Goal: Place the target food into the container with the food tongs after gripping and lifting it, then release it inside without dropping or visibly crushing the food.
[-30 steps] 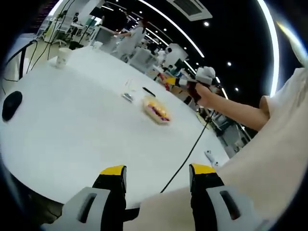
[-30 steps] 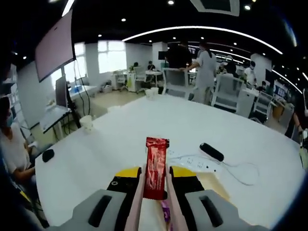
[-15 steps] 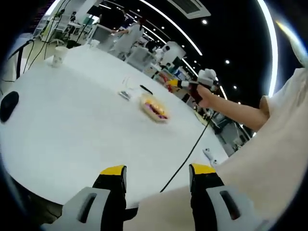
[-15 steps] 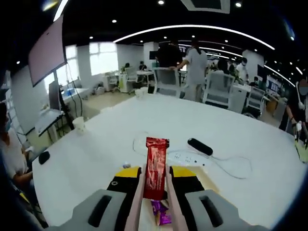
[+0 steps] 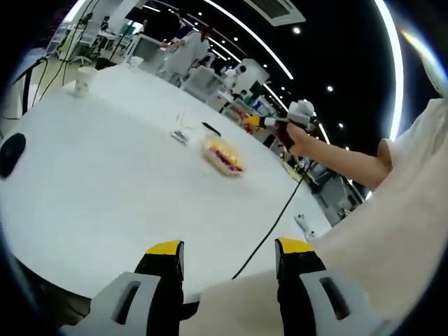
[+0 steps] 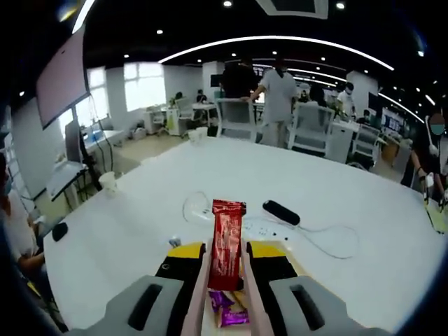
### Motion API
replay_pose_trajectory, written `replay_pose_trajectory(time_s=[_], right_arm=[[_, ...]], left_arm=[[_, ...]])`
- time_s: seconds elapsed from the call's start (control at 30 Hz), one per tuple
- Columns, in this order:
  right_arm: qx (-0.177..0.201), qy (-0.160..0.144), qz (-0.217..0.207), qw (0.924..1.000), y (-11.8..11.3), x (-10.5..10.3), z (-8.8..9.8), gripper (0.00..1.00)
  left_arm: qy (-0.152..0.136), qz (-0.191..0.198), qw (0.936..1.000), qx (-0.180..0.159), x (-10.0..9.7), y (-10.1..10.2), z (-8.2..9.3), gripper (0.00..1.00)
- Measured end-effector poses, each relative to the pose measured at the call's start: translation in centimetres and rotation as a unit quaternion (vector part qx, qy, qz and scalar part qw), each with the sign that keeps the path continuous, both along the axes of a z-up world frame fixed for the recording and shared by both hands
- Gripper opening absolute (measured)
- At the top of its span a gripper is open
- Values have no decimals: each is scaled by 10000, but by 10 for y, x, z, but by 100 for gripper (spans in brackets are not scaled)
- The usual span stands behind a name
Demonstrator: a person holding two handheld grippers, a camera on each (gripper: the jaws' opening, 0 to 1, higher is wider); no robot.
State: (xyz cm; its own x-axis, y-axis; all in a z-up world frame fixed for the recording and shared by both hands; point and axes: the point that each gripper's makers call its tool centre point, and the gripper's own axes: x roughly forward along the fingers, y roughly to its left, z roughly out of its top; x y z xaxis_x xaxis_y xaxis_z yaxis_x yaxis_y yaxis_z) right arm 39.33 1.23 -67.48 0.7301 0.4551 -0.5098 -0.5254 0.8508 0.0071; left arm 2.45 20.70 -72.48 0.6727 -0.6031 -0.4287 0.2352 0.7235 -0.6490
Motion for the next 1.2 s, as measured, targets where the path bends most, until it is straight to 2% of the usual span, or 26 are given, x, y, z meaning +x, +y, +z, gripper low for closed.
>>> replay_pose_trajectory(time_s=[1.2], right_arm=[[1, 82, -150, 9999, -13, 7, -5, 23]], left_arm=[[7, -29, 10000, -38, 3, 0, -2, 52]])
